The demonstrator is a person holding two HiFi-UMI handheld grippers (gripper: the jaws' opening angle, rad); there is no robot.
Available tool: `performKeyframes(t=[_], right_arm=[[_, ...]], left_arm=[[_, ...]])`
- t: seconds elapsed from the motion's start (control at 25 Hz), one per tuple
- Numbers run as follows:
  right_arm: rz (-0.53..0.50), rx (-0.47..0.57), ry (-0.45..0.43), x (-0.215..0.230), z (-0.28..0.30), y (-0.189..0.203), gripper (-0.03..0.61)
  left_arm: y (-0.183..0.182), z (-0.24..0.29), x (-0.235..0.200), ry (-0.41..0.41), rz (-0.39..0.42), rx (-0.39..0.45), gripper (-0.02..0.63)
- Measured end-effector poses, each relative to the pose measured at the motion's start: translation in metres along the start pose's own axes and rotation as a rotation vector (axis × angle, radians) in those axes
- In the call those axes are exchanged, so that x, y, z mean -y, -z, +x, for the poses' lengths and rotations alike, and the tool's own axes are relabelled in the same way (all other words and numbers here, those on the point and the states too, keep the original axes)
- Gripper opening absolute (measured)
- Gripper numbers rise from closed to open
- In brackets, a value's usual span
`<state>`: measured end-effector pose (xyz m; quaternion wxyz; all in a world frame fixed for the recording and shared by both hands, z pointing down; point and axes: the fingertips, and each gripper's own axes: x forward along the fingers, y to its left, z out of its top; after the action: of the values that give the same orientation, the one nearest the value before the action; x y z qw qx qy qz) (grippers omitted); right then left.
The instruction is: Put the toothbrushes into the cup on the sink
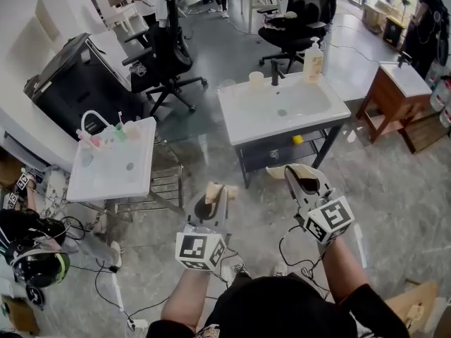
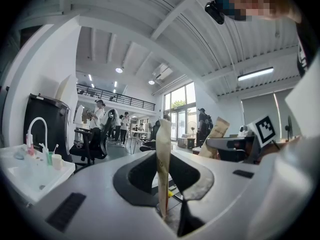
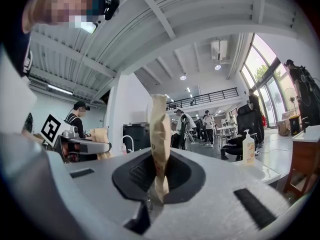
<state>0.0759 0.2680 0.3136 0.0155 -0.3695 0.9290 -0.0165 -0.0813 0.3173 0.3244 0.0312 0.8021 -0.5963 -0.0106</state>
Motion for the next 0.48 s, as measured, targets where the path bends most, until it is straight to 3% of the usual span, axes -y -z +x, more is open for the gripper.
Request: performKeyframes(t=[0.48], right_arm=[[-0.006, -0.012, 0.043, -0.036, 0.060, 0.010, 0.020]], left_arm=[[0.005, -0.002, -0.072, 0.046, -0.018, 0.005, 0.066]])
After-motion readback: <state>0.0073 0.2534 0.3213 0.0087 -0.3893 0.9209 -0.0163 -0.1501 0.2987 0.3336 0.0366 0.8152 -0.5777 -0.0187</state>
